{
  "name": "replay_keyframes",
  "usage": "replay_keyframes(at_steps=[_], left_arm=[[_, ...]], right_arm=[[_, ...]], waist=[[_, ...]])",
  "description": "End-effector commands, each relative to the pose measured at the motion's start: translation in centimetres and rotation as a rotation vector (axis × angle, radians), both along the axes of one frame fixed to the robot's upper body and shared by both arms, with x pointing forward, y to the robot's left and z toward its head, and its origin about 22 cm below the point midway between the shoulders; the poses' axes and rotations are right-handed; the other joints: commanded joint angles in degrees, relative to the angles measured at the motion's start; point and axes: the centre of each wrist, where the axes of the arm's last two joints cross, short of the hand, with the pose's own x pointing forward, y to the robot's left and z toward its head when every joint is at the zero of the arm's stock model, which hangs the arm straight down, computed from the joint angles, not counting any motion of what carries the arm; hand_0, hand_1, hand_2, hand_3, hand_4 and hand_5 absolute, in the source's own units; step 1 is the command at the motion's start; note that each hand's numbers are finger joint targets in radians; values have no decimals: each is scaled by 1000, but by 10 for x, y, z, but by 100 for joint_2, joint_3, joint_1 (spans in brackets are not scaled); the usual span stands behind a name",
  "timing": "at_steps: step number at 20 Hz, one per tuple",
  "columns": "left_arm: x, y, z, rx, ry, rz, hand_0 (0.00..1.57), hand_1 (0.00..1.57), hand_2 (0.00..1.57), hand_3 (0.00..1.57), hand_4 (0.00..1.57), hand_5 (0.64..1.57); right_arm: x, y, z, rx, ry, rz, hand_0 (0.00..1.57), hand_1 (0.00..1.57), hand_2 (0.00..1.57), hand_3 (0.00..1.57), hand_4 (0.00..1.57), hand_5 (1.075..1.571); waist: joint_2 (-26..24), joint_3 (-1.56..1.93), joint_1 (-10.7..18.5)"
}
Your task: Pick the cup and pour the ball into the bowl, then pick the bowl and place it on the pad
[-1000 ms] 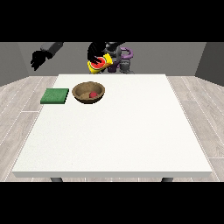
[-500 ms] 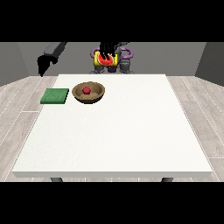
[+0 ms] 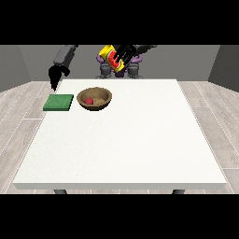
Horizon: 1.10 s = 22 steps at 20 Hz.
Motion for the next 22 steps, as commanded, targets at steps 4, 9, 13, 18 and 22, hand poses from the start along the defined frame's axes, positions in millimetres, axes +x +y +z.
replay_keyframes(at_steps=[4,9,13,18,22], left_arm=[[-19,42,-20,-441,-12,-36,1177,1177,1527,1444,922,1553],[-31,74,-68,-635,251,-111,0,0,0,0,0,707],[-37,99,-87,-661,281,-175,0,0,0,0,0,726],[-29,106,-88,-665,289,-161,0,0,0,0,0,737],[-23,106,-78,-641,237,-212,0,0,0,0,0,739]], right_arm=[[17,40,4,36,76,-23,0,0,0,0,625,1570],[23,81,9,37,99,36,0,0,0,0,0,1571],[19,100,3,49,116,0,0,0,0,0,0,1571],[-2,100,-28,38,159,-21,0,0,0,0,0,1571],[9,73,-16,43,114,-42,0,0,0,0,0,1571]], waist=[[361,11,222],[235,13,-119],[111,33,37],[205,38,60],[568,39,245]])
